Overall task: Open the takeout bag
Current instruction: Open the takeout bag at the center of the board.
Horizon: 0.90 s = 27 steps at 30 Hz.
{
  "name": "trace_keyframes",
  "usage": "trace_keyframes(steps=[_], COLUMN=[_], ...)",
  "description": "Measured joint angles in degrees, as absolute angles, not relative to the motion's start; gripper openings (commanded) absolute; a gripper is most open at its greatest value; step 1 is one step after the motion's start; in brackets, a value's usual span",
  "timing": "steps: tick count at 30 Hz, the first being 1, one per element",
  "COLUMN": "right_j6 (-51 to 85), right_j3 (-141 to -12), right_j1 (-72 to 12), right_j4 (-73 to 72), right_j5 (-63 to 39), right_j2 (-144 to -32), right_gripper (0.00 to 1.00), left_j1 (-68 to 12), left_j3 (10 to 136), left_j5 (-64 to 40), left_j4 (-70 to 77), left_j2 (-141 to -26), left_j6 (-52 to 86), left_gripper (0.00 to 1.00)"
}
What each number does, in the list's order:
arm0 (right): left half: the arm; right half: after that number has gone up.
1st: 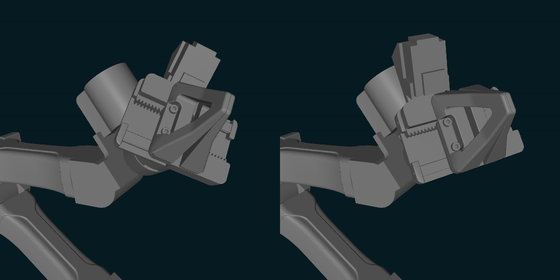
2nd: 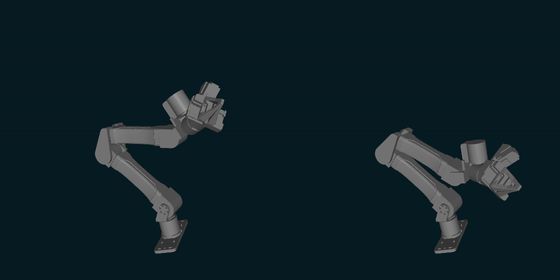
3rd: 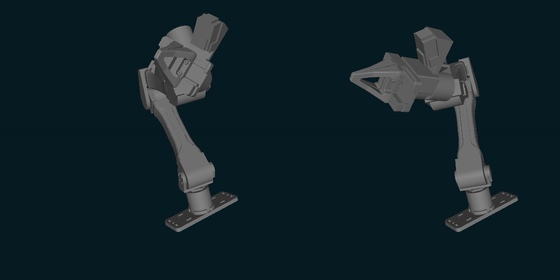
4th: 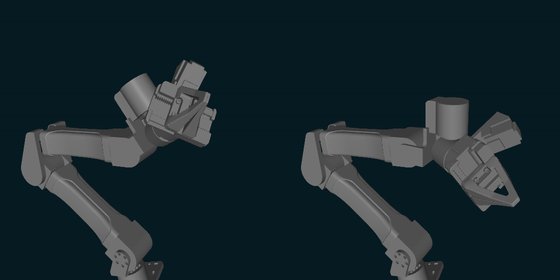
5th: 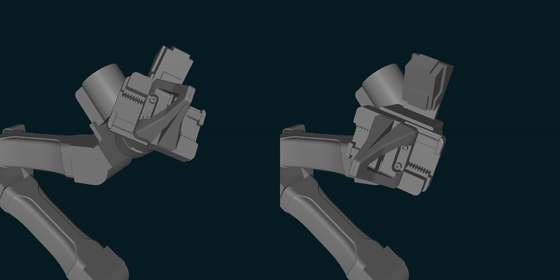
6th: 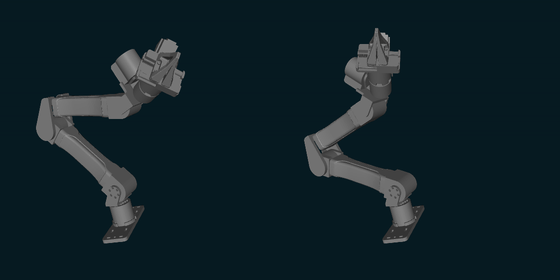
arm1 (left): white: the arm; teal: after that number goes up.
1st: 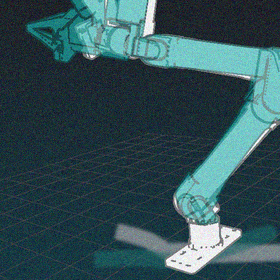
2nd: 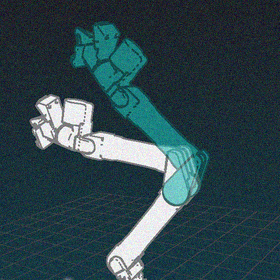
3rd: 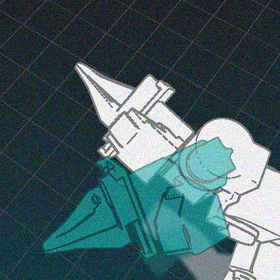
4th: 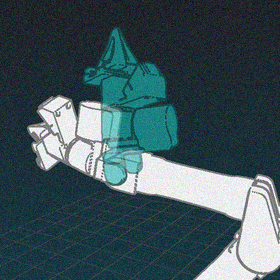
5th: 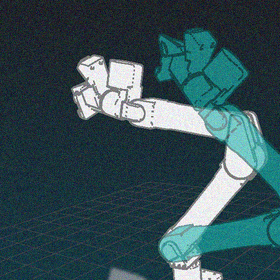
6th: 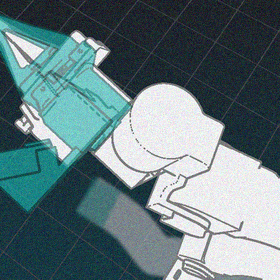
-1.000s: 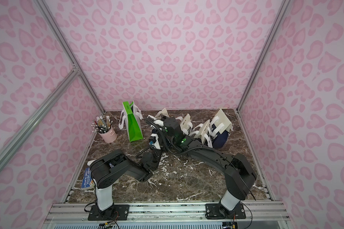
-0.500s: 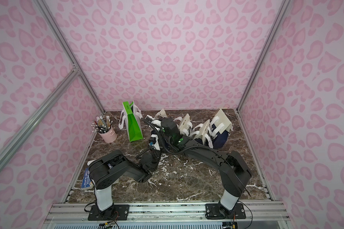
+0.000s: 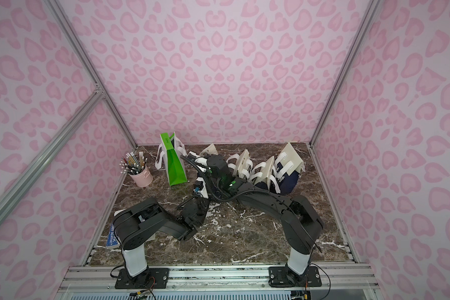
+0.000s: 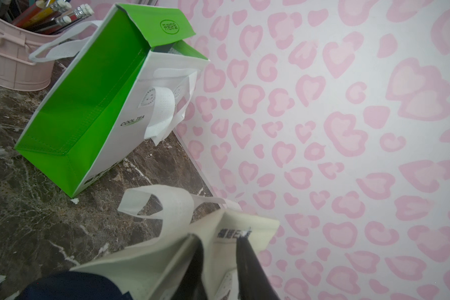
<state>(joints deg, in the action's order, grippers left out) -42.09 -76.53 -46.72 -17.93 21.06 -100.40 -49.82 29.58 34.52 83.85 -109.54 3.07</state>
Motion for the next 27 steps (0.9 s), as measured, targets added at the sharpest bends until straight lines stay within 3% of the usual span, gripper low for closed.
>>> trace_keyframes(steps=[5, 13, 27], right_j6=[-43.0, -45.7, -64.7], right_j3=[-76.5, -79.4, -83.2], right_j1=[-46.8, -46.8, -51.0], right_j4=[-18.2, -15.5, -10.9], right_j5=[21.1, 22.9, 33.1], right_j2=[-101.1, -101.6, -100.2], right_gripper=[0.0, 0.0, 0.0], left_j1=[-49.8, -50.0, -50.4], left_j3=[28.6, 28.4, 29.1], left_j5=[34.9, 38.1, 47.3], left_j4=[83.9, 83.9, 80.3], left_j2=[-109.0, -107.6, -104.0], left_j6=[3.1, 3.5, 7.2], left_gripper=[0.05, 0.05, 0.05])
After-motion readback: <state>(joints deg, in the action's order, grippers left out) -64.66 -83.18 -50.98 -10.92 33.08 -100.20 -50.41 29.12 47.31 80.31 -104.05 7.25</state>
